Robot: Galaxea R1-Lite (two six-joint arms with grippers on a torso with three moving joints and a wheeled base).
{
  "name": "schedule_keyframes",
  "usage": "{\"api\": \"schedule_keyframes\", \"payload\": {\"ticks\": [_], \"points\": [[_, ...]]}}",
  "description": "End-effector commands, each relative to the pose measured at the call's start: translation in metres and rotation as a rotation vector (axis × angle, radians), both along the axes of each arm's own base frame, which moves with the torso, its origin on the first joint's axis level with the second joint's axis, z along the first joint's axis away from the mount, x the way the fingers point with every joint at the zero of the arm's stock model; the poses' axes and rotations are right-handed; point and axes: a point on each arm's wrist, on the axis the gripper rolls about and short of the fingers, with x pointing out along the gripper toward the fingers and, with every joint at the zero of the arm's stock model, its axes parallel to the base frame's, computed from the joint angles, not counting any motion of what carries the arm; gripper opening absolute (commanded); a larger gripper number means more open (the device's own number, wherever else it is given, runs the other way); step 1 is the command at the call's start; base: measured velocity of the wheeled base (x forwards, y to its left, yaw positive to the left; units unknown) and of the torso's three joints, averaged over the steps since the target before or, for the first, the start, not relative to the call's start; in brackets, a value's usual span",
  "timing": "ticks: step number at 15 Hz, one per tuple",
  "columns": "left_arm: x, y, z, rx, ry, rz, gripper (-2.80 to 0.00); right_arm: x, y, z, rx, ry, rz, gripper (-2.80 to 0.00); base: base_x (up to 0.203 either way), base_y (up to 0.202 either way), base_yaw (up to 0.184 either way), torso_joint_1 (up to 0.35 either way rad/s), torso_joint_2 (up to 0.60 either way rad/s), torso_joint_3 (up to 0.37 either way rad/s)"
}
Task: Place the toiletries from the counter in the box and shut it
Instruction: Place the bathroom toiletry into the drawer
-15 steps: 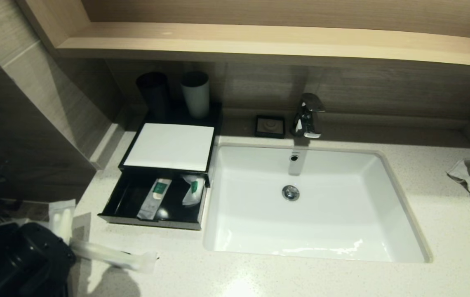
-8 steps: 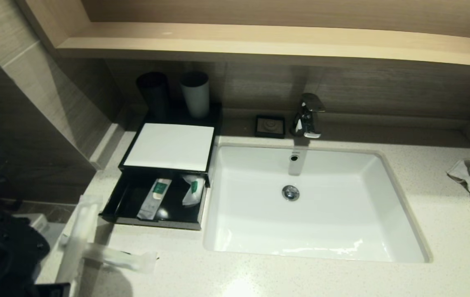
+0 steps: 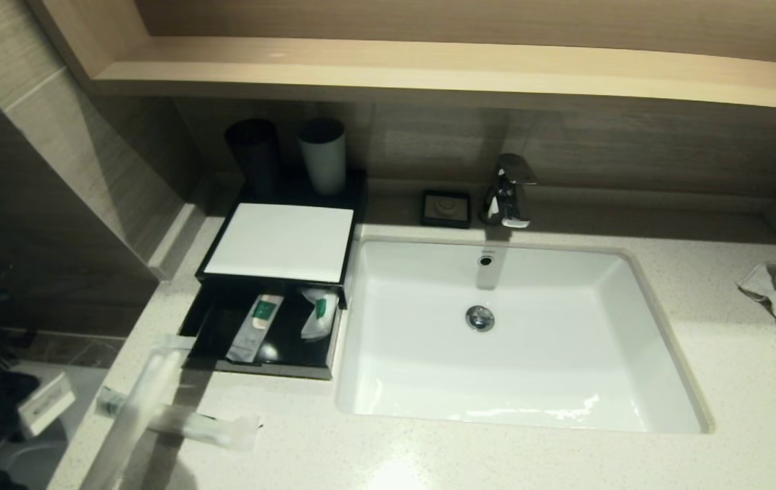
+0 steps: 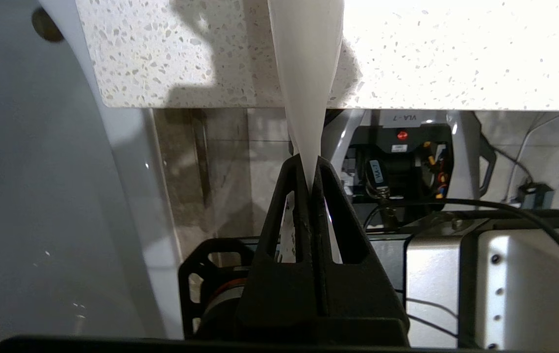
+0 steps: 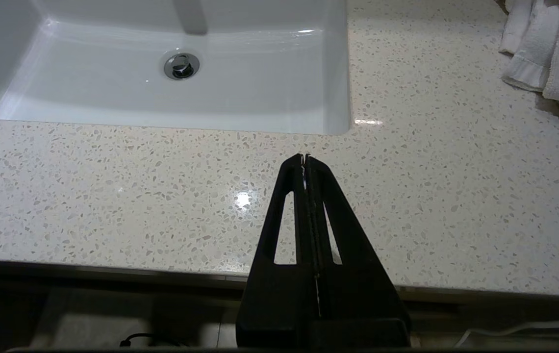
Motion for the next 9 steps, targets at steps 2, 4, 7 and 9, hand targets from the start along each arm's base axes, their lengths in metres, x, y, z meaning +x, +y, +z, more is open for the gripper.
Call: {"api": "schedule_keyframes", "payload": {"ticks": [2, 4, 7, 9], "points": [[-0.005, 0.004, 0.008, -0.006, -0.046, -0.038, -2.8, 0.0, 0.0, 0.0, 0.0, 0.0, 0.001, -2.8, 0.0, 0.0, 0.0, 0.0, 0.0, 0.0], [-0.004, 0.003, 0.013, 0.007, -0.062, -0.07, -2.8, 0.0, 0.0, 0.0, 0.0, 0.0, -0.001, -2.8, 0.0, 0.0, 0.0, 0.0, 0.0, 0.0], [0.003, -0.003, 0.014, 0.021, -0.045, -0.08, -2.8, 0.0, 0.0, 0.0, 0.0, 0.0, 0.001, -2.8, 0.0, 0.0, 0.0, 0.0, 0.0, 0.0], [0.006, -0.005, 0.024, 0.013, -0.046, -0.082, -2.8, 0.0, 0.0, 0.0, 0.0, 0.0, 0.001, -2.8, 0.0, 0.0, 0.0, 0.0, 0.0, 0.0]]}}
